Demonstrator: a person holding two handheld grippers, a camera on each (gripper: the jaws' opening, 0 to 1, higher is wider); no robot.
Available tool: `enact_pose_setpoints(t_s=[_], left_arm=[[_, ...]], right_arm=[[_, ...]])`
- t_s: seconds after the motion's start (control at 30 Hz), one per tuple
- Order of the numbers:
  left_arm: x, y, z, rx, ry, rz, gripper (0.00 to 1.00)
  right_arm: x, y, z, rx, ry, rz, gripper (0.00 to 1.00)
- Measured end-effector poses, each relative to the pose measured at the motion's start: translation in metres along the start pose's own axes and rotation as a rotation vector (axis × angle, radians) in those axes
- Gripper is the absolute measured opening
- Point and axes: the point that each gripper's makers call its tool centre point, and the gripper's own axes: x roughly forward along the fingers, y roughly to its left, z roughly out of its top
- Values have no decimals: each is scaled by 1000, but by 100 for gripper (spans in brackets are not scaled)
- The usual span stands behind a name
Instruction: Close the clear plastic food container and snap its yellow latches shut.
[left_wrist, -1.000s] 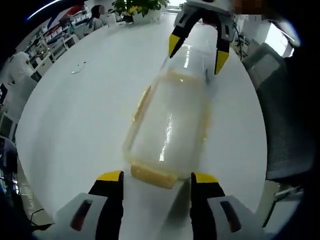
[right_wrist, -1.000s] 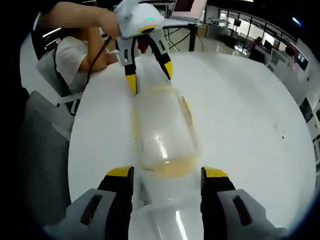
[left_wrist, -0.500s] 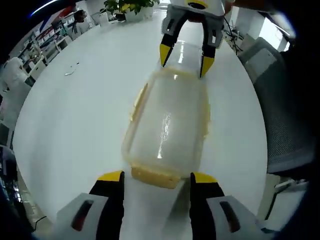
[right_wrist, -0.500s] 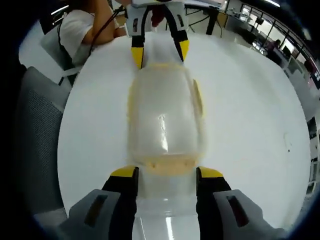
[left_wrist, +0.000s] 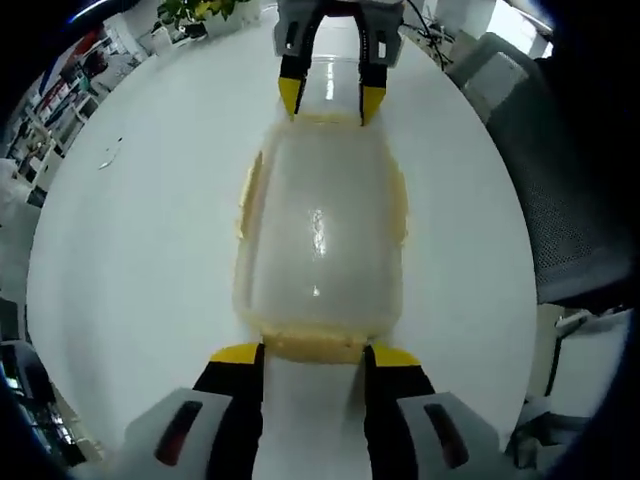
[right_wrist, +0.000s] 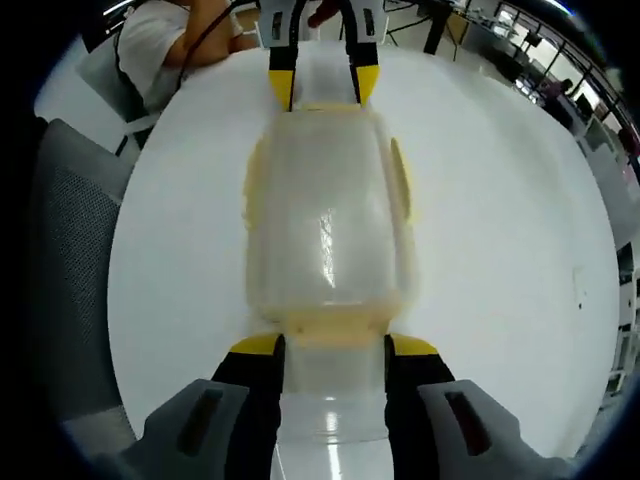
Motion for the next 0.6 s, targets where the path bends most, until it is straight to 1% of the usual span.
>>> enact_pose_setpoints(t_s=[0.03,0.07,0.23,0.27,0.4,0.43,0.47,0.53,0.6], left_arm=[[2,0,-1,26,14,10,33],[1,-1,2,12,13,7,33],[1,-1,0,2,30,12,32],[0,-1,0,-3,29,14,32],[1,-1,0,-17,31,18,32],[1,-2,0,-15,34,18,32],[1,-2,1,-3,34,16,32],[1,-2,1,-7,17,5,32],[0,-2,2,-7,-8,-1,32]], right_arm=[[0,0,0,-2,2,3,38],[0,0,0,-3,4,6,38],[1,0,1,-1,24,9,37],[2,1,1,1,41,4,37],[2,1,1,6,74,4,37],[2,1,0,-3,79,10,37],[2,1,1,-55,79,26,38],[2,-1,0,-58,63,38,38],[1,-2,1,-68,60,44,38]])
